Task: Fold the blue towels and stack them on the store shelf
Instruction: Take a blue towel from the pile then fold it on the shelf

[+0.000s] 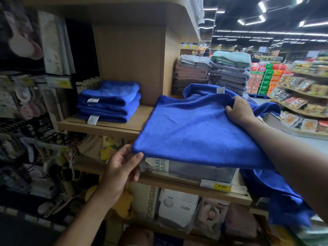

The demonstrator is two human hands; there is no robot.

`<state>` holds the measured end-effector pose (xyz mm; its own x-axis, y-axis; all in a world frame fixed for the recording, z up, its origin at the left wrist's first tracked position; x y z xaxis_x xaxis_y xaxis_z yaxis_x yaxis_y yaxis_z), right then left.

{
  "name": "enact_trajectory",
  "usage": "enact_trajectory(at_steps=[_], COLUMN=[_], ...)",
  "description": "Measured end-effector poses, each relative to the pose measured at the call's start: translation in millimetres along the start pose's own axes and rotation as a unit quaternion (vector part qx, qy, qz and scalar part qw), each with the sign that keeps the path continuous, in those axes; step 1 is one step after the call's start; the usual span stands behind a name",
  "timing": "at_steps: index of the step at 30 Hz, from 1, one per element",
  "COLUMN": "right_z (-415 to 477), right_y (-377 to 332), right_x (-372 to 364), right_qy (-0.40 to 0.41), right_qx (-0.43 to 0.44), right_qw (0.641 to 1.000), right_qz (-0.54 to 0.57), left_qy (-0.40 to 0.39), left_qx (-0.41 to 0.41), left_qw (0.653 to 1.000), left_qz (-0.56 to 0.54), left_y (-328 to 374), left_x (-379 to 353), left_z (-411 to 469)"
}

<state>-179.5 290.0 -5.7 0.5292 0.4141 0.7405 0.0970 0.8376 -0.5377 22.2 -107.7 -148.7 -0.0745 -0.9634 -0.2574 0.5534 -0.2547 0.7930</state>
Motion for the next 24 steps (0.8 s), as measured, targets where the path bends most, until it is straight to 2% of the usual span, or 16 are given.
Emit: enact_trajectory(at_steps=[4, 9, 11, 14, 16, 18, 20, 24], right_z=[-1, 0, 1, 1, 2, 4, 6, 12], right_y=[0, 2, 3, 5, 6, 8, 13, 20], right_x=[0, -1, -1, 0, 0, 1, 3, 4], right_qy=[-0.004, -0.009, -0.012, -0.016, -0.019, -0.019, -0.012, 0.003], right_qx=[-0.002, -0.005, -0.006, -0.011, -0.012, -0.016, -0.031, -0.044], right_qw=[1.0, 1.0, 1.0, 1.0, 0.999, 0.999, 0.996, 0.99], right_qz=[-0.001, -0.001, 0.004, 0.016, 0.027, 0.048, 0.077, 0.131], left_qy=[0.038, 0.029, 0.025, 0.035, 0.016, -0.01, -0.046, -0.101], left_qx=[0.012, -0.045, -0.091, -0.187, -0.217, -0.189, -0.116, 0.027], left_qw=[0.996, 0.978, 0.958, 0.91, 0.886, 0.883, 0.872, 0.792], left_qz=[0.078, 0.202, 0.271, 0.368, 0.409, 0.429, 0.473, 0.601], left_y=[3, 26, 44, 81, 95, 91, 71, 12], left_x=[10, 9, 4, -8, -27, -45, -58, -63], left_z=[-2, 0, 5, 32, 67, 114, 164, 234])
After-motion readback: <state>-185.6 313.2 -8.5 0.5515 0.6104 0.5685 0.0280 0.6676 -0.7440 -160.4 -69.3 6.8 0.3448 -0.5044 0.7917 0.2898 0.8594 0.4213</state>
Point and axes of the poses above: each hand's wrist, its own z-axis towards the middle knuckle, its own x-axis out of the back of the hand, y = z × x, the point moved 7 cm from there along z, towards the middle knuckle, and after that the axes turned 13 degrees about -x, right-handed, at the moved point
